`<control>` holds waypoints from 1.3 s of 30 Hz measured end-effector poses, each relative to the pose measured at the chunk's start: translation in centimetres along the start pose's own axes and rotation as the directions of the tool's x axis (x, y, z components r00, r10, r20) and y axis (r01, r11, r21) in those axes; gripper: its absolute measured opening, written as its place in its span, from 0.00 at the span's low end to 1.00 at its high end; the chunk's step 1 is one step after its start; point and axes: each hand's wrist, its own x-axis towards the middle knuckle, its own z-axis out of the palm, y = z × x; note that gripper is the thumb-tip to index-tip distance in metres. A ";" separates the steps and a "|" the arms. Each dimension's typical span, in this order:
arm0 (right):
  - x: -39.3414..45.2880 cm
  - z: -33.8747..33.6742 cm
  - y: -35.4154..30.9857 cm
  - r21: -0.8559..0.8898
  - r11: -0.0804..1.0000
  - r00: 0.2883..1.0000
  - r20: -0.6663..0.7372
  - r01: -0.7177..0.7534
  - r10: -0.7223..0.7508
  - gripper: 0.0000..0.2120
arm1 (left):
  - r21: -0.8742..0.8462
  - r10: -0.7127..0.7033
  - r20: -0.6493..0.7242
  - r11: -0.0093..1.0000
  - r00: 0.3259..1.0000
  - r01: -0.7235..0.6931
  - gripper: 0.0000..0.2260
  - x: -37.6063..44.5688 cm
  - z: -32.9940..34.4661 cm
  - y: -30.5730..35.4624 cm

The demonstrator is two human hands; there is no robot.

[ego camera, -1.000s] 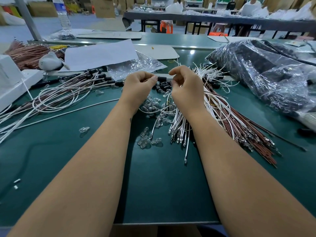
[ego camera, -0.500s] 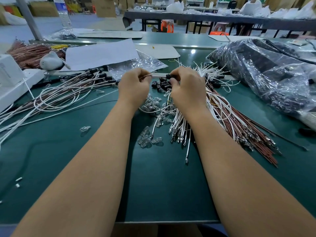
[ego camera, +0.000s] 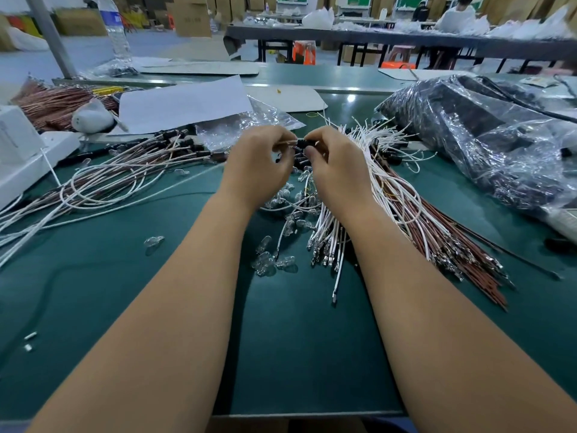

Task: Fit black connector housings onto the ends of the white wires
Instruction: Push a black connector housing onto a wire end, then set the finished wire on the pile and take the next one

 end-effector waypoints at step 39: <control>0.6 -0.4 0.7 0.301 0.930 0.976 0.018 -0.212 0.217 0.10 | -0.326 -0.264 0.153 0.896 0.952 0.301 0.02 -0.6 -0.1 -0.5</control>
